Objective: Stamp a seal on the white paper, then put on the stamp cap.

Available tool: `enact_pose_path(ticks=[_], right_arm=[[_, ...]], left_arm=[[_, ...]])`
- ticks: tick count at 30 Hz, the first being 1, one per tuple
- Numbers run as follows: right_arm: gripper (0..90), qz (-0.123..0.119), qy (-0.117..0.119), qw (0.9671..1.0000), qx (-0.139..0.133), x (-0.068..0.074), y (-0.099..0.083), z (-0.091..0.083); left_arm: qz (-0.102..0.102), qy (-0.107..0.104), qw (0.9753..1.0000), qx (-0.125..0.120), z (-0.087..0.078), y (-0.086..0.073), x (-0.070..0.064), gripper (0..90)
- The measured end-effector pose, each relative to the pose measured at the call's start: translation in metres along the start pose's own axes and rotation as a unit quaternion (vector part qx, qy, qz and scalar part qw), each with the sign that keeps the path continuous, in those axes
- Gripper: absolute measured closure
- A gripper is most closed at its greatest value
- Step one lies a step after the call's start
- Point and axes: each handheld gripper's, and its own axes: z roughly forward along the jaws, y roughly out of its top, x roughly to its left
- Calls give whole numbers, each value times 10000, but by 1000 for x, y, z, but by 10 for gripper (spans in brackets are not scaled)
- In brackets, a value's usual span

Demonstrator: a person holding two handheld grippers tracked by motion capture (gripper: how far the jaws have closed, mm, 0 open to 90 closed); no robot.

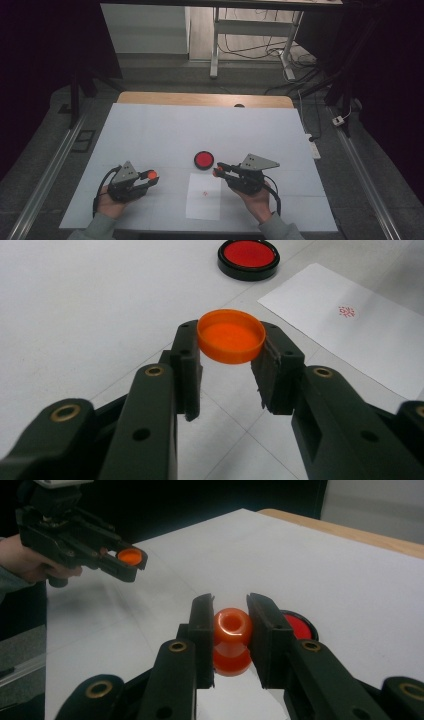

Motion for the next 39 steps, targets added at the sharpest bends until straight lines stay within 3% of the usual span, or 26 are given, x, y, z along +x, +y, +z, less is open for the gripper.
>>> enact_pose_path(ticks=[25,30,39], right_arm=[[723,-29,35,10000,-53,1,3,-2],[723,-43,54,10000,-39,1,3,-2],[723,-60,67,10000,-39,3,4,-1]], left_arm=[[4,-15,10000,-11,0,1,0,646],[163,-65,9998,-71,1,7,-6,646],[264,-181,9994,-100,7,15,-16,646]])
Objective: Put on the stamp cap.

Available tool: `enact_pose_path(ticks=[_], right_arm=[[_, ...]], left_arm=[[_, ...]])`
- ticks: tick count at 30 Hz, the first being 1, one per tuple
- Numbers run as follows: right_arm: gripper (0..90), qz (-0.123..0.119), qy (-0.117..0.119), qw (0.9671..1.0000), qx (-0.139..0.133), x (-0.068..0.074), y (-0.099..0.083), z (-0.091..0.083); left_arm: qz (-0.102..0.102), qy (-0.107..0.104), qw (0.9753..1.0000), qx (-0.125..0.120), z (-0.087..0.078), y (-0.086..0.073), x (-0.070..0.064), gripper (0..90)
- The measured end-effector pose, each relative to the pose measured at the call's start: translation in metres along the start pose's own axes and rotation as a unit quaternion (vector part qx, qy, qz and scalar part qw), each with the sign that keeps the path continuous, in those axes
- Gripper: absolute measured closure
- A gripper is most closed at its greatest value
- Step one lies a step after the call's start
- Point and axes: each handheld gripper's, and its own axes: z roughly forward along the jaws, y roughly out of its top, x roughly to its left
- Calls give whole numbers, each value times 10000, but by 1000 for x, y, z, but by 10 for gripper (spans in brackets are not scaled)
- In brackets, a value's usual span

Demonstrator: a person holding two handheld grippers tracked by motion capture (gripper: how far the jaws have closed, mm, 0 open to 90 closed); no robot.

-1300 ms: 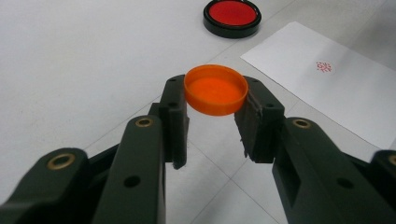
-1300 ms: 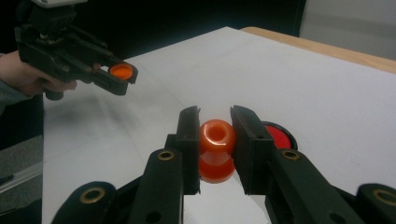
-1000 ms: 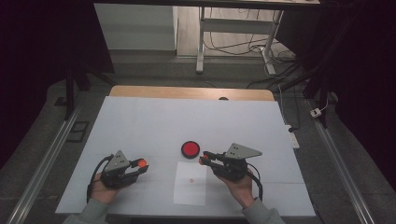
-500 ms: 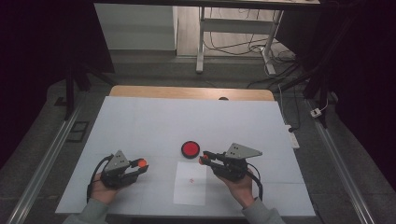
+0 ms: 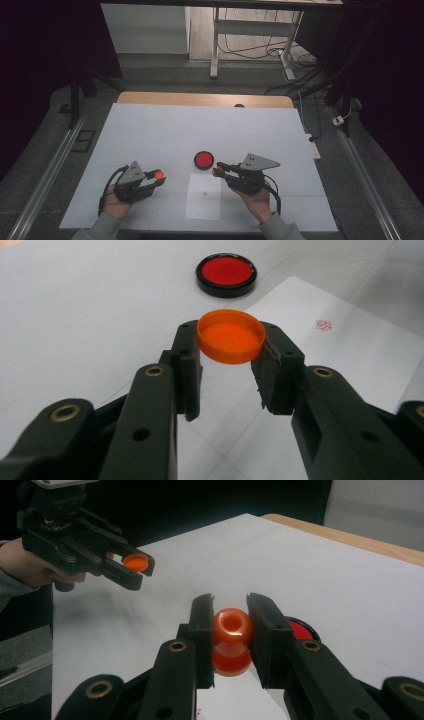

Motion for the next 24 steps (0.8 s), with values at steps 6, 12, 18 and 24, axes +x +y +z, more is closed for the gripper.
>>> enact_pose_path(ticks=[6,12,18,24], right_arm=[[723,-8,16,10000,7,1,0,1],[723,-4,26,10000,-1,1,0,1],[723,6,24,10000,-4,1,0,0],[723,19,21,10000,-27,0,0,0]], left_arm=[[104,-102,9999,-5,7,8,-8,646],[225,-236,9995,10,18,17,-16,646],[316,-343,9989,22,24,25,-22,646],[334,-445,9984,22,31,34,-25,646]])
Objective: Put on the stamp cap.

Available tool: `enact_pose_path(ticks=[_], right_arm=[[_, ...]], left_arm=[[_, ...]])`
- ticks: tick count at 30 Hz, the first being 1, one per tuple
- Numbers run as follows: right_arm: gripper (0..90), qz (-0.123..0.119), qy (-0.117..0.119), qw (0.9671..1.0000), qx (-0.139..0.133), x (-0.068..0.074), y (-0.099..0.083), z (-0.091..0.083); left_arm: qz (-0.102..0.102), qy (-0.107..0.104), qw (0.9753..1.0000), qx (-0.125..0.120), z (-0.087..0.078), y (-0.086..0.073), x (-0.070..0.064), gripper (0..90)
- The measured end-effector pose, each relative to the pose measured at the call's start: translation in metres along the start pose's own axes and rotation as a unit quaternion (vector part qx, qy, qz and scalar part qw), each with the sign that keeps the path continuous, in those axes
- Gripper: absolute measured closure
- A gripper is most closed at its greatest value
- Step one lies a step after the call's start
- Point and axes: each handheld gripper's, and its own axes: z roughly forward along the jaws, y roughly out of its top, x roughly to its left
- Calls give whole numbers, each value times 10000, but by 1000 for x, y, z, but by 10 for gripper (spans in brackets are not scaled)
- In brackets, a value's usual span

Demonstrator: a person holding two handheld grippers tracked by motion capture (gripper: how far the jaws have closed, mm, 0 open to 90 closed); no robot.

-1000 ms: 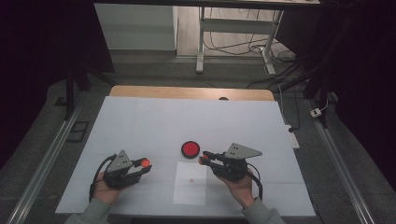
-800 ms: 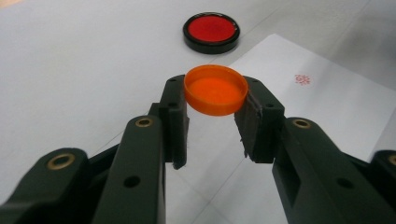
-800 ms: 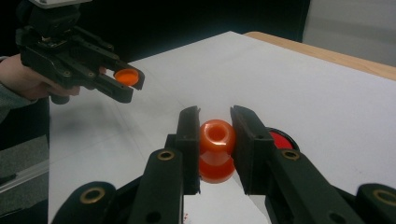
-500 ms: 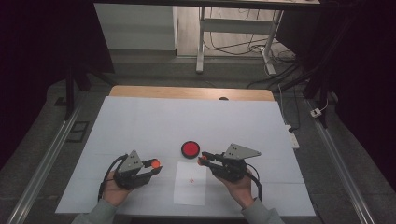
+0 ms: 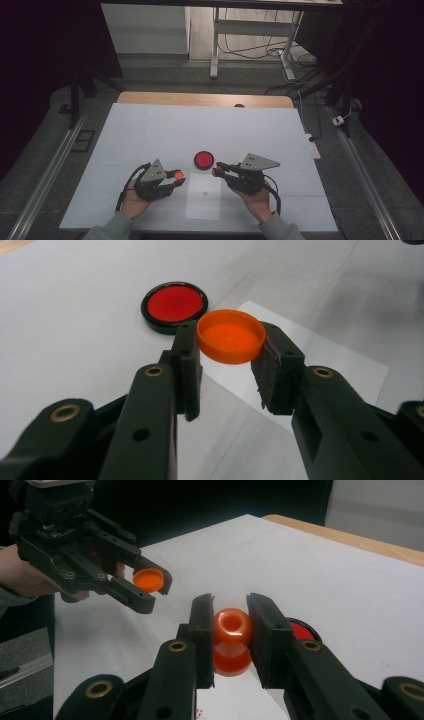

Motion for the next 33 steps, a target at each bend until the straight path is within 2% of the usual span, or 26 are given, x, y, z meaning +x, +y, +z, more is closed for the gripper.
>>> enact_pose_path(ticks=[15,22,25,33], right_arm=[[723,0,-1,10000,-8,-1,0,-1],[723,3,10,10000,-7,-1,0,-1],[723,8,24,10000,-5,-1,0,-1],[723,32,47,10000,-12,0,0,-1]], left_arm=[[172,-207,9996,111,24,19,-9,646],[195,-250,9994,119,29,21,-10,646],[136,-285,9995,90,32,21,-9,645],[205,-375,9989,205,45,19,-15,646]])
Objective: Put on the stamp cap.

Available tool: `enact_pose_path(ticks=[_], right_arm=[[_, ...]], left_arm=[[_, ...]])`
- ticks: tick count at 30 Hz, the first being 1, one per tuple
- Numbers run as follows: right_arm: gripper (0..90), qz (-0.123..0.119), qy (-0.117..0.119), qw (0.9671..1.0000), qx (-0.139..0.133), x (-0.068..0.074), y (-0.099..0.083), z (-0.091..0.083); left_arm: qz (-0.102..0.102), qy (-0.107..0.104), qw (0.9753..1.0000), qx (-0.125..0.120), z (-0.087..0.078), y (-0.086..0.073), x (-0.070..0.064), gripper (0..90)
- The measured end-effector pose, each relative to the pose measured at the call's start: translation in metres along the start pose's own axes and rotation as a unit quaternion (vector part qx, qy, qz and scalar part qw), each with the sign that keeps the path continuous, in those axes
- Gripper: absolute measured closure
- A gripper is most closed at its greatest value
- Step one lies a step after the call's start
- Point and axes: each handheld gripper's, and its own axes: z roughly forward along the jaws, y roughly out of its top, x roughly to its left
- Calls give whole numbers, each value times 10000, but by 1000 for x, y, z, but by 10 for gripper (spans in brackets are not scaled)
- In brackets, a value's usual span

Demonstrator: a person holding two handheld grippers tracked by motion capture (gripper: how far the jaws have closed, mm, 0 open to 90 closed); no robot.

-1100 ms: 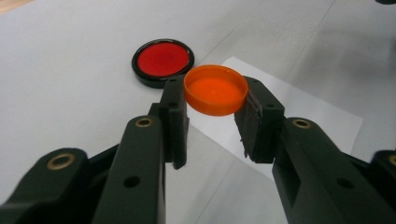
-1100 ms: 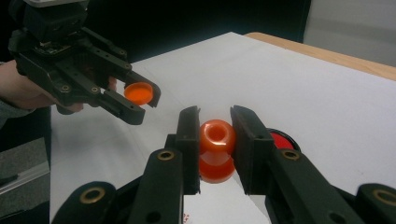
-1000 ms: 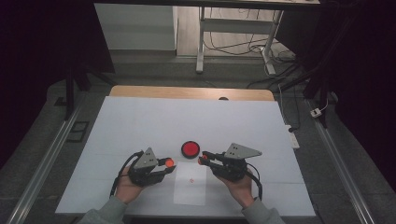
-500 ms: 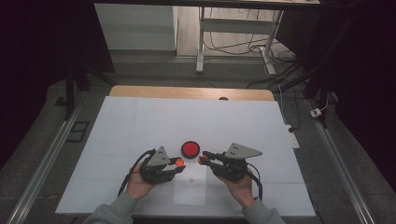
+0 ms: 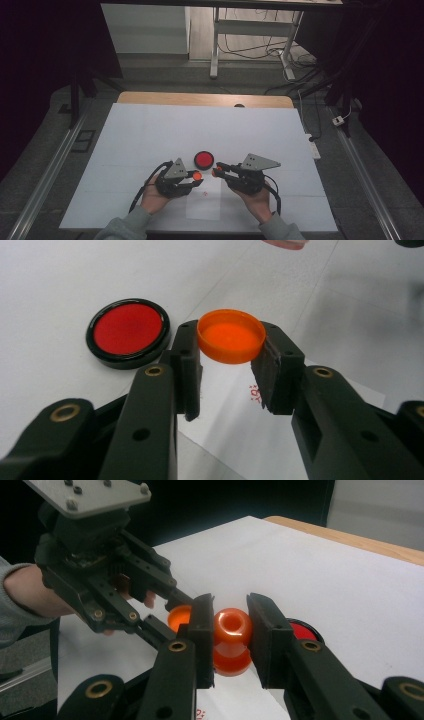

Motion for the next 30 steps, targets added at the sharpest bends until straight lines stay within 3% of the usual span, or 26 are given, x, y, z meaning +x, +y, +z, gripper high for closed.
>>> enact_pose_path(ticks=[10,30], right_arm=[[722,-42,29,10000,24,3,0,2],[722,-70,110,9999,107,6,-2,6]], left_arm=[[102,-151,9997,137,15,1,-5,646],[144,-213,9996,131,22,5,-13,647]])
